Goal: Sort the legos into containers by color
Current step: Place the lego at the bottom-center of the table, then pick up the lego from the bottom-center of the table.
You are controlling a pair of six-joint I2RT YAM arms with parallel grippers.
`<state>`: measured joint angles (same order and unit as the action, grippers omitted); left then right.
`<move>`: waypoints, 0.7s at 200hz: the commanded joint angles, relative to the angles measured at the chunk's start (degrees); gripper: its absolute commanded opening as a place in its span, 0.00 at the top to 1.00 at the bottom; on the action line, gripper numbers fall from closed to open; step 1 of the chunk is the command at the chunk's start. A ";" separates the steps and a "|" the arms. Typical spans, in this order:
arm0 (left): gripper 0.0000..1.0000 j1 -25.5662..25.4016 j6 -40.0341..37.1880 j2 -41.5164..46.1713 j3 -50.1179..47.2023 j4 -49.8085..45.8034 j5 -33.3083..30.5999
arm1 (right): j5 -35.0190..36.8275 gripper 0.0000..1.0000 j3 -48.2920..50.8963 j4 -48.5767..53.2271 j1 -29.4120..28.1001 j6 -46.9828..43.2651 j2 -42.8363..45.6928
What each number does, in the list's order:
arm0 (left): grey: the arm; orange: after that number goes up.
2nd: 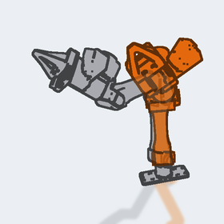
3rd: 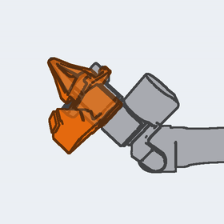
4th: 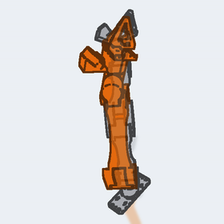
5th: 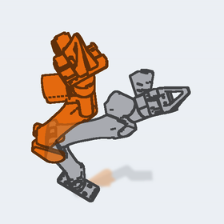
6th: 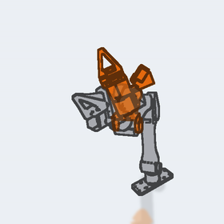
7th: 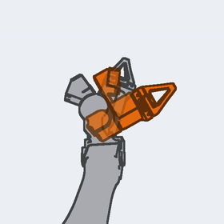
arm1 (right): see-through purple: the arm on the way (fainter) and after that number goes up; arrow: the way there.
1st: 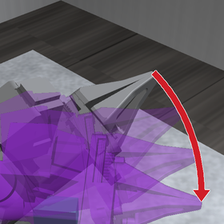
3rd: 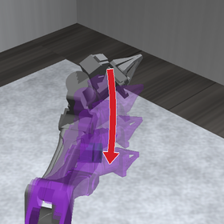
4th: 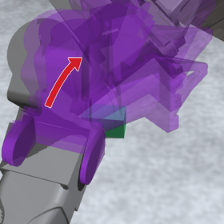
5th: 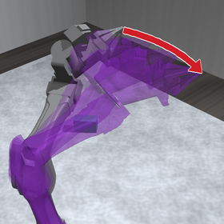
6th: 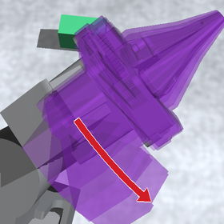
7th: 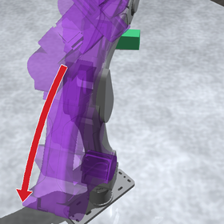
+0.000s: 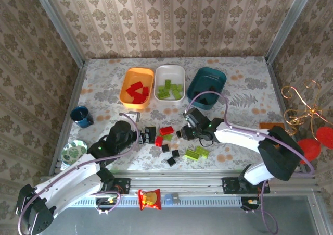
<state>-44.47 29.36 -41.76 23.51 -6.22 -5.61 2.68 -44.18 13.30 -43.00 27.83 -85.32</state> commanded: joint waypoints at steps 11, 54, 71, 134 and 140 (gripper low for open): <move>0.00 0.69 0.80 0.62 -0.04 0.51 1.04 | 0.84 0.62 1.06 -0.67 -0.04 1.52 -3.07; 0.00 0.95 1.02 0.62 -0.03 0.41 1.46 | 2.35 0.33 1.34 -0.16 0.26 1.83 -1.63; 0.00 1.05 1.22 0.63 -0.29 0.66 1.71 | 2.68 0.32 1.88 -0.33 0.64 2.04 -0.84; 0.00 1.23 1.67 0.48 -0.74 1.38 2.00 | 1.64 0.35 4.33 -2.69 1.69 3.06 1.12; 0.00 1.26 1.66 0.38 -0.74 1.54 2.16 | 1.60 0.36 4.36 -2.74 1.93 3.18 1.20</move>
<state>-43.77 30.04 -41.76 23.31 -6.00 -4.27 3.57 -40.45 11.70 -41.67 30.06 -85.80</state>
